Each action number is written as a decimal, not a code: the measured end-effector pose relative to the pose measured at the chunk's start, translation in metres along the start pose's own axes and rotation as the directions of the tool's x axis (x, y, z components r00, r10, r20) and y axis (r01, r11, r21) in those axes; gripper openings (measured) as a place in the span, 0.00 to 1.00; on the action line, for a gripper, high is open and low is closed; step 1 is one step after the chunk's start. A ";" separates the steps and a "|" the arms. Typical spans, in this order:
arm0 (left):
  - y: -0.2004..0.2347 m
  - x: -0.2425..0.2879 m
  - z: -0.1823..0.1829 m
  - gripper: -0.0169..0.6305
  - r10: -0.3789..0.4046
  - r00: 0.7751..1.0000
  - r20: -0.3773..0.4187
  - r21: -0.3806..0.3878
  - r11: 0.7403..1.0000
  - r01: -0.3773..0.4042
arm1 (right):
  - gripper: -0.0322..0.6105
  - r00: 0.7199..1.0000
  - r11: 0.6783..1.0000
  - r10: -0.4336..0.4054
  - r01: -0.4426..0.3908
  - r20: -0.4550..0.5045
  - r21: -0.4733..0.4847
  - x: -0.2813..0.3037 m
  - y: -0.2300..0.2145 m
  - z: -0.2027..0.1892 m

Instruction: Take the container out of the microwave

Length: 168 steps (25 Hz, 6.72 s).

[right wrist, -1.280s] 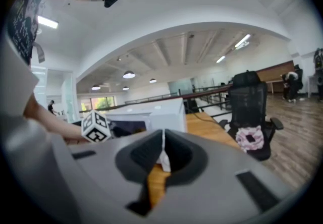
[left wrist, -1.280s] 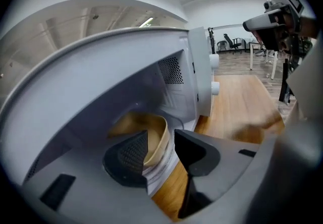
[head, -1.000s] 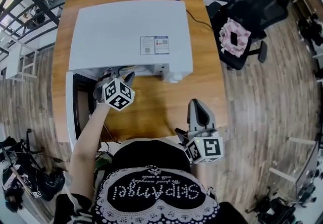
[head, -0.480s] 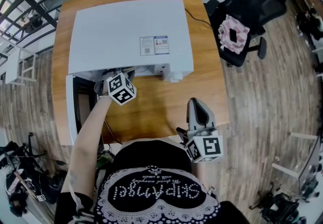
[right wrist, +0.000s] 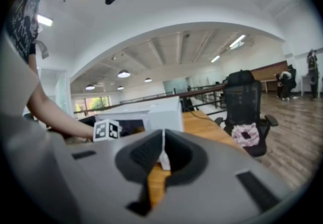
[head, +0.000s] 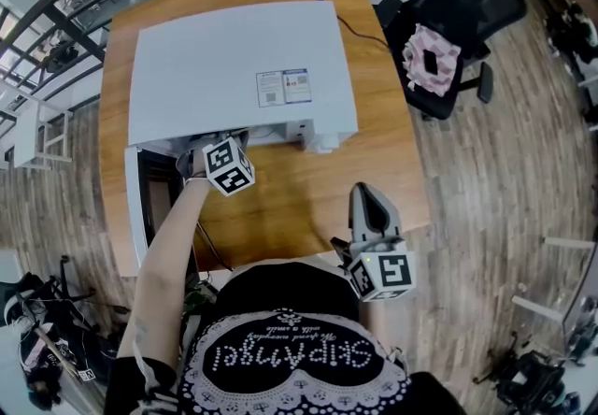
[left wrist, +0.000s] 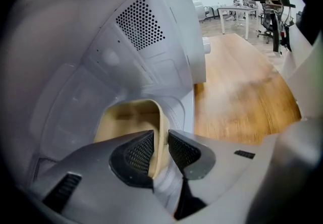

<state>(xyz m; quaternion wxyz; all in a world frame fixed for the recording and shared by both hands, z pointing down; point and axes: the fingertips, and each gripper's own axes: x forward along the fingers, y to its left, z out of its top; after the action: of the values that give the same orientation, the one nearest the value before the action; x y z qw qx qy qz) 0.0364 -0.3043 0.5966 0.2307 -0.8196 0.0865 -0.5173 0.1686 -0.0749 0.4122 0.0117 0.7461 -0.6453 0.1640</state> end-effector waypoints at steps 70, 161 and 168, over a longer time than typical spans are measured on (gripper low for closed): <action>-0.094 -0.122 0.008 0.07 0.037 0.995 -0.089 0.011 0.999 -0.036 | 0.11 0.986 0.983 0.164 -0.165 -0.022 -0.075 -0.009 -0.045 0.009; -0.220 -0.243 0.027 0.07 -0.169 0.985 -0.018 -0.177 0.970 0.163 | 0.11 0.964 0.962 0.261 -0.264 -0.052 -0.072 0.011 -0.058 -0.005; -0.218 -0.241 0.028 0.07 -0.170 0.985 -0.020 -0.161 0.973 0.165 | 0.10 0.964 0.961 0.260 -0.264 -0.057 -0.078 0.009 -0.059 -0.006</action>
<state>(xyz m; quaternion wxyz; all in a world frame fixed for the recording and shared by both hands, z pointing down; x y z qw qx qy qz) -0.0687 -0.0129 0.4936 0.1188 -0.8310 0.0617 -0.5399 0.2255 -0.0722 0.4321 0.0363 0.6491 -0.7441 0.1537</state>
